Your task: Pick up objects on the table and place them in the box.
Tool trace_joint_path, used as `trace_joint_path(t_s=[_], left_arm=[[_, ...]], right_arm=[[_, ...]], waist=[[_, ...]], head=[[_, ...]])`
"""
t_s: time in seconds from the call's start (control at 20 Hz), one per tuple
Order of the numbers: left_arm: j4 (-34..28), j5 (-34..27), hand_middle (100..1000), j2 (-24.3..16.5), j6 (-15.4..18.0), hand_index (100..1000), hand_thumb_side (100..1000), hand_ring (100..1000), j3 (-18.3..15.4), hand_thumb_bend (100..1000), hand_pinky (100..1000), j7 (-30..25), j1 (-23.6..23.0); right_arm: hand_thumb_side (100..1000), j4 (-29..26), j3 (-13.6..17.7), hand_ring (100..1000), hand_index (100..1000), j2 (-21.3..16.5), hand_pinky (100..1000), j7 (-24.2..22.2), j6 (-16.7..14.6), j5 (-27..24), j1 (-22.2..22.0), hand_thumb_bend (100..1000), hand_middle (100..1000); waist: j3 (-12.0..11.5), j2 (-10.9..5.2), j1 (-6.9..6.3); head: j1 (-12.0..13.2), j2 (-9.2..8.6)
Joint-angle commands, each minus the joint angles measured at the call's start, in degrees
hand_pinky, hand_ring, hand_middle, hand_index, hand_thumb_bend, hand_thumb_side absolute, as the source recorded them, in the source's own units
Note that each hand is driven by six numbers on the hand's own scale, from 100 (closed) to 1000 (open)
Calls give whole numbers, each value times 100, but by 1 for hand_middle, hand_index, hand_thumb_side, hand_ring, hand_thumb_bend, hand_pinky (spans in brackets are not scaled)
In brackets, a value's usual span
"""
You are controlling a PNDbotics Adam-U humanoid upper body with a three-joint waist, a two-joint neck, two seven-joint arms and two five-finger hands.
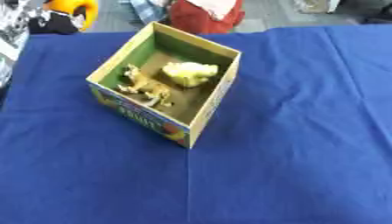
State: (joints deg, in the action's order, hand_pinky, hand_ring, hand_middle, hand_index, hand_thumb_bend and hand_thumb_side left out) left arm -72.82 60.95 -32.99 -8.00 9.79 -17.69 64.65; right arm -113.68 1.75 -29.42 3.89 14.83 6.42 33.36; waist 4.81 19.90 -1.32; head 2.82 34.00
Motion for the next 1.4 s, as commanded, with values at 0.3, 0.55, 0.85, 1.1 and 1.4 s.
trace_joint_path(t_s=[0.3,0.55,0.85,1.1,1.4], left_arm=[[87,-33,483,522,9,632,314,596,296,100,284,410,309],[387,-139,482,758,164,631,343,596,382,100,314,329,309],[778,-561,487,990,360,633,324,612,436,100,405,123,206],[1170,-1054,499,1118,444,625,256,636,382,100,438,-42,116],[1381,-1101,635,1124,679,712,157,729,441,100,491,-804,6]], right_arm=[[942,-91,-11,730,821,-51,695,-36,-17,-16,156,100,583],[945,-91,-9,730,820,-37,695,-43,-13,-4,156,100,582],[948,-91,-21,730,820,-18,695,-81,5,2,138,100,581],[949,-91,-45,730,820,-3,695,-143,25,10,151,100,581],[948,-91,-40,729,820,-5,695,-132,23,3,186,100,580]], waist=[[68,-169,29],[93,-150,35],[132,-128,38],[174,-113,27],[173,-98,17]], head=[[29,20],[2,12],[-6,5],[-9,7],[-34,36]])
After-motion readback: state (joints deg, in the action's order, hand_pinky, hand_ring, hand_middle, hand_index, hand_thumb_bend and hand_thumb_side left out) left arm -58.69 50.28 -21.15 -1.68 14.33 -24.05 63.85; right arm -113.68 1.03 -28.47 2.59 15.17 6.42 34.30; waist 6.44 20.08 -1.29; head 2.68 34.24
